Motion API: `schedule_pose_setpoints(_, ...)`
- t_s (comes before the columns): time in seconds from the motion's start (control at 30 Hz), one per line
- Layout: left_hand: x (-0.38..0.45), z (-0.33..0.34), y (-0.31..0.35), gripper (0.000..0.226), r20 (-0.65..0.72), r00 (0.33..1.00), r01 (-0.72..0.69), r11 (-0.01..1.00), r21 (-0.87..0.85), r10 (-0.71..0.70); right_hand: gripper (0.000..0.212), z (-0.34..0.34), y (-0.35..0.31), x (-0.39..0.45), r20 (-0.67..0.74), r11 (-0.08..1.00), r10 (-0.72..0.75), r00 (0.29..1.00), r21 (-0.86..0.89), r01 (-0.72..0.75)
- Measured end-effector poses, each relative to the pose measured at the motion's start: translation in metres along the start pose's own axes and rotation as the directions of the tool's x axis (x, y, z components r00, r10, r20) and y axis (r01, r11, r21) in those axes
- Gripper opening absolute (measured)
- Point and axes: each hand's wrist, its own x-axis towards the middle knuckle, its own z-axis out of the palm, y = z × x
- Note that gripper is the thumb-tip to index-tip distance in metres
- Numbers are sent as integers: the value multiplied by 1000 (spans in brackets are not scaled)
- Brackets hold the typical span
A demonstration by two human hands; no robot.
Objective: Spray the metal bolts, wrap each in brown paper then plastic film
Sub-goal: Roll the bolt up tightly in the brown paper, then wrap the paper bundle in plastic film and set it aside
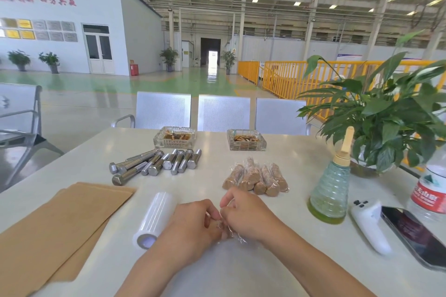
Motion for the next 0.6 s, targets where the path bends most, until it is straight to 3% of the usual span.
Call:
schedule_pose_setpoints(0.03,0,-2,-1,1,11,1000,-2,1000,-9,2,14,0,0,0,14,1000,-1,1000,22,1)
schedule_pose_setpoints(0.17,3,-11,-9,21,54,998,-29,1000,-7,29,12,-2,4,1,53,1000,-28,998,12,27)
schedule_pose_setpoints(0.3,4,-1,-9,21,-20,999,-31,999,21,31,20,-1,8,1,81,999,-53,995,14,52)
schedule_pose_setpoints(0.43,8,5,-6,16,-60,997,-34,985,170,45,15,8,13,-3,-73,995,-98,993,-32,96)
schedule_pose_setpoints(0.6,9,2,-6,12,-44,999,9,986,167,-2,12,25,23,-14,-198,945,-296,934,-200,257)
